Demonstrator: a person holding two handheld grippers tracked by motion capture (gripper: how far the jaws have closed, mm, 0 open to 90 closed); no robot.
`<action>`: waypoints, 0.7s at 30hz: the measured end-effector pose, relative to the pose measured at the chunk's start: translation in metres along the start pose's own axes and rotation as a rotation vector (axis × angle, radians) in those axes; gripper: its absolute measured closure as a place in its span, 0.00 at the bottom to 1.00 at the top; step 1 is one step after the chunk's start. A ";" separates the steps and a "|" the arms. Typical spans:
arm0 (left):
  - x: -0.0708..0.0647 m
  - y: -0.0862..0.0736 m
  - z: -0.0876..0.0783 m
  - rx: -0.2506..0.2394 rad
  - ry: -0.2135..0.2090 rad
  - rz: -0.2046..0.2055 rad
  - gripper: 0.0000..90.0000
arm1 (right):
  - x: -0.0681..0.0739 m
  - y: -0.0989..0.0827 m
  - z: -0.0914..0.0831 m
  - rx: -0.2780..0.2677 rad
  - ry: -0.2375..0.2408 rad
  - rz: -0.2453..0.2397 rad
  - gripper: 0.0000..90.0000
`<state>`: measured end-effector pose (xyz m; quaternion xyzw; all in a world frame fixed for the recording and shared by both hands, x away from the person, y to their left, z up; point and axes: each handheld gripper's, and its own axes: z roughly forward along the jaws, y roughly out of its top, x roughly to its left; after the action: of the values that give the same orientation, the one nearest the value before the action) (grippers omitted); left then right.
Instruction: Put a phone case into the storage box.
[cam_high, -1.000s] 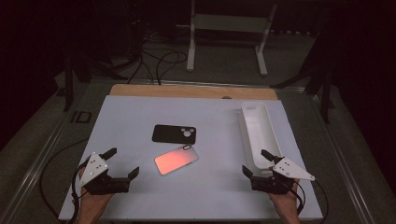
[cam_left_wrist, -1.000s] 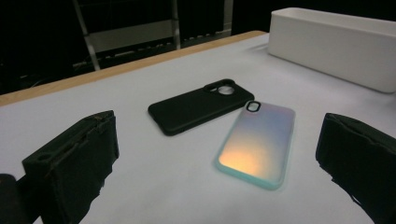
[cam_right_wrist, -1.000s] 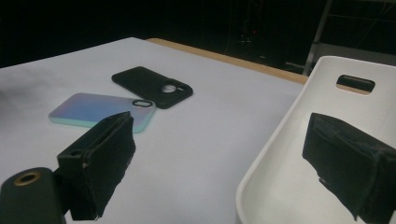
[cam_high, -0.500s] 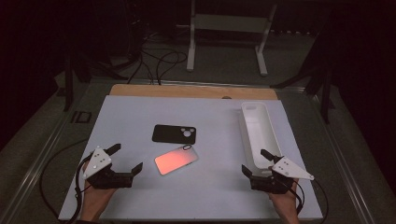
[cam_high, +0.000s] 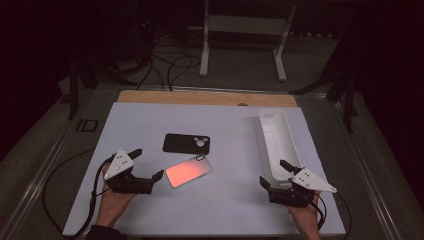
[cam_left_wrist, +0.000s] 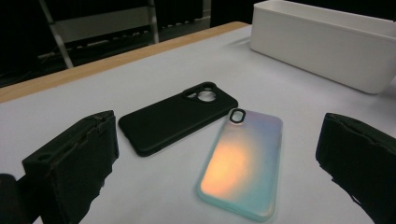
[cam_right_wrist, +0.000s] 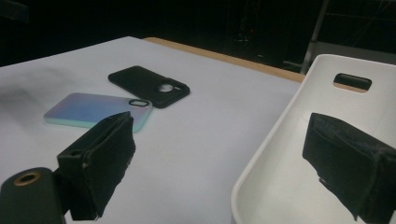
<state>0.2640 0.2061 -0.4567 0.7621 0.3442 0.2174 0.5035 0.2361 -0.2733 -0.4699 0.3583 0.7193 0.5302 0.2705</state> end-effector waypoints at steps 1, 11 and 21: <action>0.000 0.000 0.002 0.007 0.000 0.002 0.00 | 0.000 0.000 0.000 0.003 0.000 0.002 0.10; 0.003 0.004 0.016 0.039 -0.014 0.002 0.00 | 0.000 0.000 0.000 0.001 0.000 0.000 0.10; 0.002 0.006 0.032 0.072 -0.040 0.007 0.00 | 0.000 -0.001 0.000 0.009 0.000 0.000 0.10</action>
<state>0.2889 0.1868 -0.4634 0.7849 0.3392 0.1914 0.4819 0.2363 -0.2733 -0.4706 0.3596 0.7215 0.5270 0.2691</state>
